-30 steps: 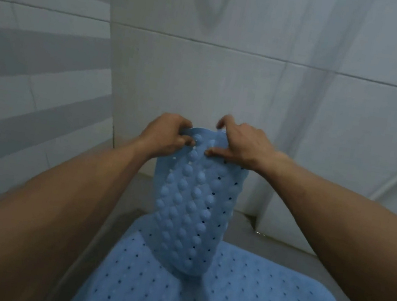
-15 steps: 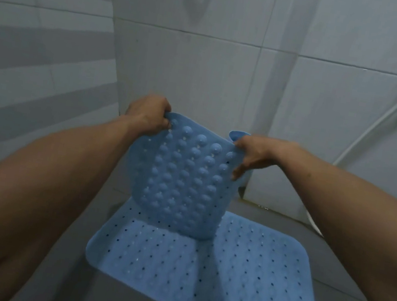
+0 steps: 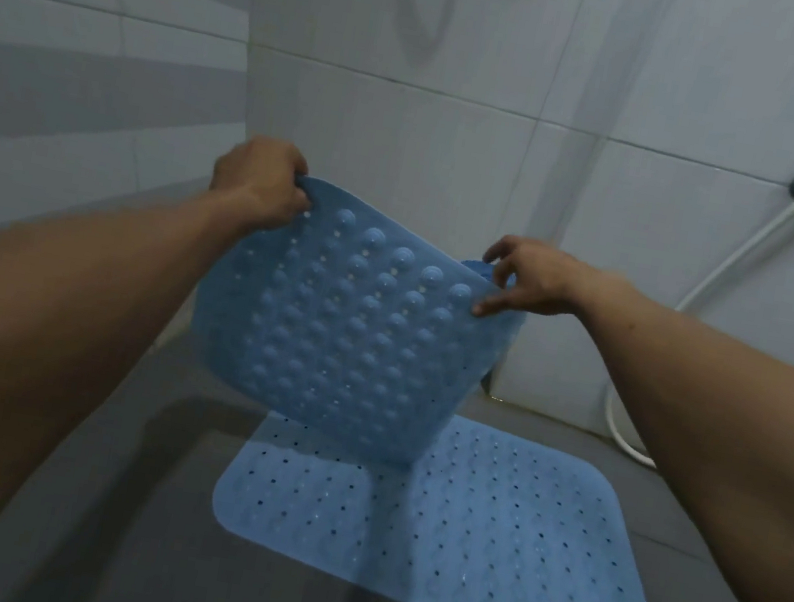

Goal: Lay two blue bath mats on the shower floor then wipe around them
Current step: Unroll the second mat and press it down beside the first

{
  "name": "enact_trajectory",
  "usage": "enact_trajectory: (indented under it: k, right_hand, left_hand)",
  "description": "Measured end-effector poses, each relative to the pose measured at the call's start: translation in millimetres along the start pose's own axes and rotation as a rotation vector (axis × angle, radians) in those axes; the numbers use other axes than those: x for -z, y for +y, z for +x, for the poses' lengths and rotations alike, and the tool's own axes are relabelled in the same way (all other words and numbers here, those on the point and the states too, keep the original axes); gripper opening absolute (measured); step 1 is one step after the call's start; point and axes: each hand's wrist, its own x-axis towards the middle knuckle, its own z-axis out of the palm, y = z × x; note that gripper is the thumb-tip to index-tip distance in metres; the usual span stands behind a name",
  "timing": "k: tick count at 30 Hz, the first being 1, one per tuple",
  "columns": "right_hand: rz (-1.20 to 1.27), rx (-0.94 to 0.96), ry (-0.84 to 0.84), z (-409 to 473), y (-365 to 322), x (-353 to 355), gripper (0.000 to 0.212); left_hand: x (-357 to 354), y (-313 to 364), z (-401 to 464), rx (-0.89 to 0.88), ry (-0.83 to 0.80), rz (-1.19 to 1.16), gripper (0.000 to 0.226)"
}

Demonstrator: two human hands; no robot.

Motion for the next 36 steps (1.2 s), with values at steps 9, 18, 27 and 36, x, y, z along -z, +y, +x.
enact_trajectory:
  k: [9,18,27,36]
  right_hand:
    - [-0.353,-0.167,-0.119,-39,-33,-51,0.032]
    - [-0.191,-0.304,0.188,-93,-52,1,0.048]
    - [-0.291,-0.426,0.101,-184,-54,39,0.065]
    - [-0.119,-0.431,-0.264,-226,-38,-29,0.066]
  left_hand:
    - [34,-62,-13,0.012,-0.054,0.032,0.029]
    - [69,-50,-12,0.017,-0.206,0.146,0.028]
    - [80,5,-23,-0.023,-0.674,0.059,0.018]
    - [-14,14,-73,0.032,-0.970,0.205,0.022]
